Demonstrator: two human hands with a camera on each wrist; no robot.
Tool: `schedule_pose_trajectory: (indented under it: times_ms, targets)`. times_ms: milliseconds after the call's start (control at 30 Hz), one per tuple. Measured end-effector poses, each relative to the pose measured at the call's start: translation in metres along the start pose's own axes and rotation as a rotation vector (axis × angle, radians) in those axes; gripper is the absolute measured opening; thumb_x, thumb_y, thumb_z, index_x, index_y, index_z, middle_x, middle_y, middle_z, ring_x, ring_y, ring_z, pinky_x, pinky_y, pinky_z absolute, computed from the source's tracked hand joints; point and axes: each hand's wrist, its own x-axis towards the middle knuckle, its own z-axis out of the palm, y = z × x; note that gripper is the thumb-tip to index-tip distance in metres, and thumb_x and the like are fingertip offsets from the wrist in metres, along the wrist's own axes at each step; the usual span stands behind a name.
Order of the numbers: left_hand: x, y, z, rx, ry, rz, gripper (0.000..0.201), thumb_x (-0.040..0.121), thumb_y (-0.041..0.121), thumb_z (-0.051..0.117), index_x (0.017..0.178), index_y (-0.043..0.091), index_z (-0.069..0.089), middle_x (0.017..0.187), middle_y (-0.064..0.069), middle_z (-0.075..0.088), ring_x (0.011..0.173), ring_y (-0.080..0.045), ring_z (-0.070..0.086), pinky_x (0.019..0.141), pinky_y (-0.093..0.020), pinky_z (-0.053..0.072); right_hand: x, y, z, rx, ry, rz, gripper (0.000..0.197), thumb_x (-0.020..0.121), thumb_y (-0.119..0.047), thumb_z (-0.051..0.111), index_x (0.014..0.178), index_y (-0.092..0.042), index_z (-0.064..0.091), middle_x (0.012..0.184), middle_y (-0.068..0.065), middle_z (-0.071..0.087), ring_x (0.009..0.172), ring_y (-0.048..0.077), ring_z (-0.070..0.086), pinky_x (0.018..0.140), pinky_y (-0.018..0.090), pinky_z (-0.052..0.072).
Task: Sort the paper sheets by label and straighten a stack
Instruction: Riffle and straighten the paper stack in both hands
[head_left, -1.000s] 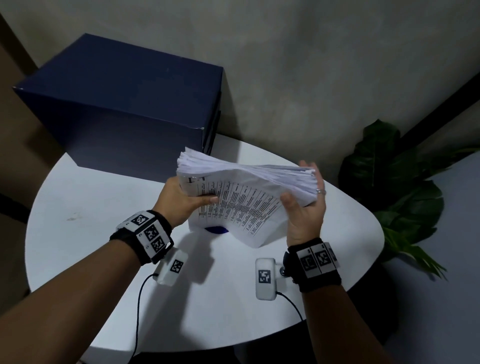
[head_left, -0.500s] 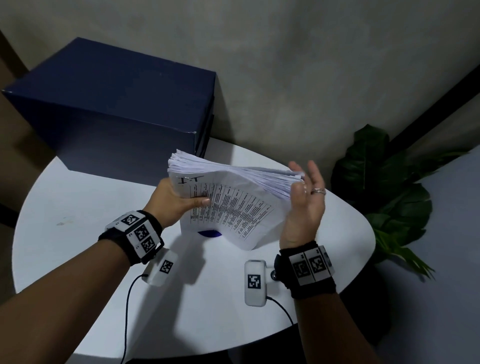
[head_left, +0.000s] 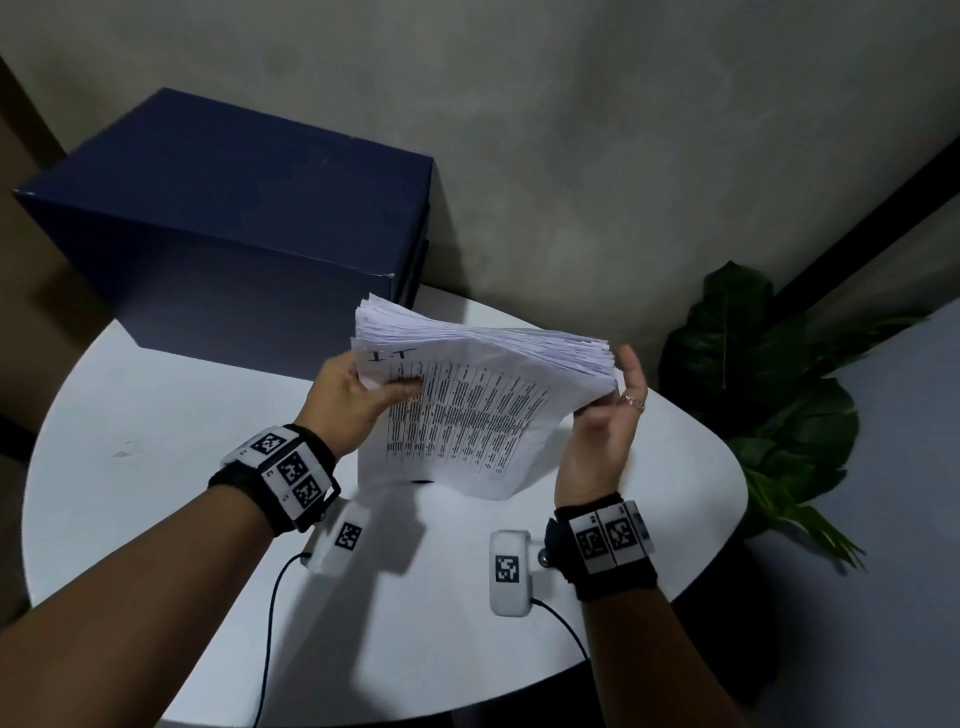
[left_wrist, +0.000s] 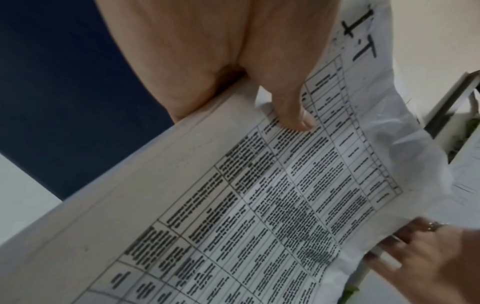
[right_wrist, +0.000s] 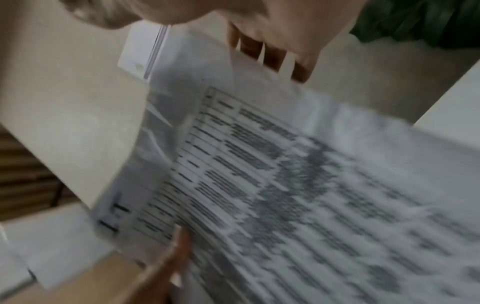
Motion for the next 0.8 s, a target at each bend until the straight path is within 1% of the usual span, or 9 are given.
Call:
schedule_pose_trajectory:
  times_ms: [67,100,200,300,400,567,667,733,800]
  targets:
    - [0.0,0.0,-0.003,0.009,0.02,-0.002,0.03,0.079,0.004,0.08,0.109,0.006,0.073,0.101,0.009,0.078,0.098,-0.009,0.074,0.088,-0.021,0.058,0.001,0.007,-0.009,-0.147,-0.08,0.091,0.132,0.044,-0.052,0.091,0.147,-0.008,0.021,0.119,-0.01,0.065,0.113,0.007,0.06,0.093,0.025,0.05]
    - [-0.001,0.0,-0.003,0.004,0.026,-0.013,0.03,0.079,0.004,0.08,0.109,0.006,0.073,0.101,0.008,0.079,0.098,-0.01,0.074,0.09,-0.024,0.058,-0.001,0.007,-0.009,-0.227,-0.091,0.151,0.122,0.046,-0.039,0.094,0.145,-0.011,0.028,0.119,-0.011,0.067,0.113,0.008,0.062,0.094,0.028,0.052]
    - [-0.001,0.008,0.002,-0.024,0.068,-0.014,0.025,0.077,0.002,0.08,0.098,0.014,0.073,0.092,0.013,0.079,0.091,-0.007,0.075,0.086,-0.026,0.06,0.001,0.001,-0.003,-0.356,0.014,0.195,0.052,0.062,-0.007,0.089,0.102,-0.02,0.058,0.101,0.0,0.071,0.09,0.011,0.068,0.08,0.027,0.058]
    - [-0.004,0.024,0.012,-0.063,0.2,0.071,0.025,0.076,-0.001,0.081,0.092,0.017,0.074,0.08,0.021,0.077,0.081,0.001,0.074,0.073,-0.016,0.058,0.0,-0.012,0.005,-0.292,0.064,0.096,0.037,0.068,0.002,0.083,0.074,-0.021,0.055,0.064,-0.015,0.071,0.071,-0.003,0.068,0.069,0.019,0.058]
    - [-0.014,0.023,0.013,-0.014,0.212,0.11,0.026,0.08,0.003,0.079,0.103,0.014,0.073,0.085,0.02,0.076,0.084,0.009,0.07,0.072,-0.01,0.054,-0.013,-0.009,-0.002,-0.286,0.03,0.061,0.032,0.07,0.003,0.082,0.081,-0.02,0.062,0.066,-0.027,0.07,0.067,-0.01,0.067,0.067,0.014,0.057]
    - [-0.025,0.003,-0.007,0.274,0.057,0.13,0.028,0.094,0.035,0.063,0.119,0.024,0.067,0.118,0.015,0.068,0.113,0.01,0.059,0.095,-0.014,0.047,-0.028,0.008,-0.008,-0.412,-0.078,0.111,0.037,0.068,-0.004,0.086,0.101,-0.011,0.07,0.097,-0.001,0.075,0.095,0.014,0.071,0.086,0.039,0.058]
    - [-0.027,0.007,-0.005,0.106,0.095,0.092,0.054,0.093,0.049,0.05,0.134,0.014,0.051,0.126,0.011,0.062,0.116,0.005,0.058,0.096,-0.017,0.048,-0.027,0.007,-0.005,-0.371,-0.051,0.121,0.028,0.071,-0.005,0.084,0.089,-0.023,0.071,0.086,-0.011,0.076,0.088,0.004,0.071,0.084,0.033,0.058]
    - [-0.027,0.014,-0.003,-0.079,0.183,0.047,0.063,0.095,0.059,0.039,0.144,0.018,0.041,0.137,0.008,0.057,0.124,-0.001,0.055,0.101,-0.024,0.047,-0.025,0.007,-0.002,-0.349,-0.051,0.125,0.03,0.07,-0.005,0.084,0.09,-0.023,0.07,0.087,-0.013,0.076,0.089,0.007,0.072,0.084,0.034,0.058]
    - [-0.024,0.021,-0.003,-0.225,0.146,0.004,0.079,0.091,0.078,0.028,0.148,0.025,0.041,0.145,0.002,0.055,0.132,-0.014,0.053,0.104,-0.034,0.047,-0.024,0.008,0.0,-0.341,-0.053,0.121,0.034,0.068,-0.004,0.085,0.093,-0.021,0.07,0.089,-0.011,0.076,0.09,0.01,0.073,0.085,0.037,0.059]
